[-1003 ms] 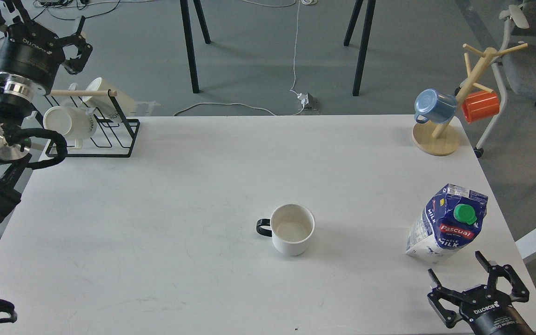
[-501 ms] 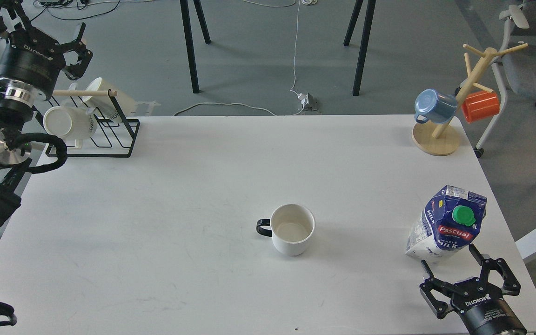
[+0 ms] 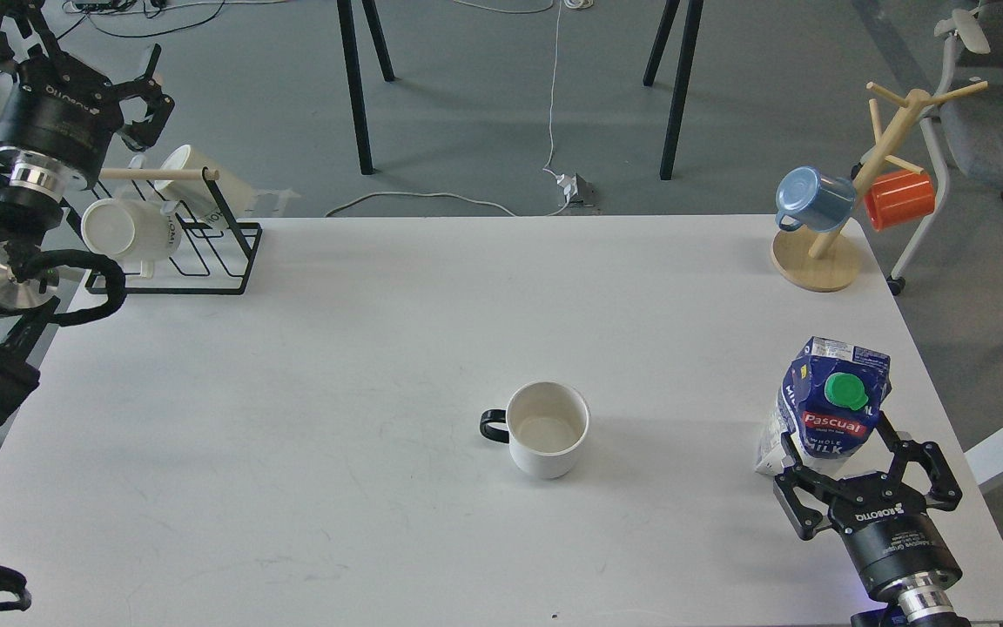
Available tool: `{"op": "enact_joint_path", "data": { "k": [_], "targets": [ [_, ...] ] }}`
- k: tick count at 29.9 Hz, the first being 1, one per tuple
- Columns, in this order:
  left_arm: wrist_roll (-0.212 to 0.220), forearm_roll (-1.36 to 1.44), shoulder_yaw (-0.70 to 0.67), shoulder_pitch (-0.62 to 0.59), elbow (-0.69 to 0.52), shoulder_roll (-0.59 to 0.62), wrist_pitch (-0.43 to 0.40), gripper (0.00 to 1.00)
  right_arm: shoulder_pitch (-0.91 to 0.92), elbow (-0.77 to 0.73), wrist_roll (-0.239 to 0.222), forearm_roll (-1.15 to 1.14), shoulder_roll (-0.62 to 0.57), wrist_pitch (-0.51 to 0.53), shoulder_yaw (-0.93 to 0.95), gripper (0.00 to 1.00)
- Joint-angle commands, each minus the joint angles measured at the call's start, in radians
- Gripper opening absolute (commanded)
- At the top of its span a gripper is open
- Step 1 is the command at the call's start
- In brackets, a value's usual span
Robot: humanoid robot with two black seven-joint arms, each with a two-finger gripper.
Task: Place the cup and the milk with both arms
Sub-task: 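Move the right gripper to the milk carton and grasp it, then slide the milk carton with the right gripper beside the white mug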
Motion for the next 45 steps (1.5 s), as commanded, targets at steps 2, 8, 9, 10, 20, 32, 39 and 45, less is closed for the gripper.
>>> {"op": "enact_joint_path", "data": {
  "k": [2, 8, 9, 10, 20, 32, 39, 45],
  "targets": [
    [0.001, 0.001, 0.0, 0.005, 0.001, 0.0, 0.0, 0.99, 0.002, -0.005, 0.012, 0.006, 0.001, 0.0, 0.047, 0.99],
    [-0.001, 0.001, 0.0, 0.006, 0.002, 0.0, 0.0, 0.99, 0.004, -0.045, 0.023, 0.009, 0.001, 0.0, 0.075, 0.98],
    [-0.001, 0.001, 0.0, 0.006, 0.002, 0.0, 0.0, 0.99, 0.006, -0.05, 0.026, 0.011, 0.001, 0.0, 0.075, 0.98],
    [-0.001, 0.001, 0.0, 0.006, 0.002, 0.0, 0.0, 0.99, 0.006, -0.054, 0.029, 0.009, 0.001, 0.0, 0.075, 0.98],
    [-0.001, 0.003, 0.0, 0.014, 0.002, 0.001, 0.002, 0.99, 0.039, -0.094, 0.032, 0.006, 0.027, 0.0, 0.064, 0.88],
    [-0.001, 0.001, 0.0, 0.022, 0.01, 0.0, 0.008, 0.99, 0.058, -0.061, 0.03, 0.0, 0.036, 0.0, 0.047, 0.54],
    [-0.001, 0.003, 0.0, 0.022, 0.01, 0.001, 0.008, 0.99, 0.102, 0.05, 0.029, -0.078, 0.099, 0.0, -0.031, 0.54],
    [-0.001, 0.003, 0.0, 0.022, 0.01, 0.001, 0.008, 0.99, 0.159, 0.042, 0.027, -0.186, 0.22, 0.0, -0.111, 0.54]
  ]
}}
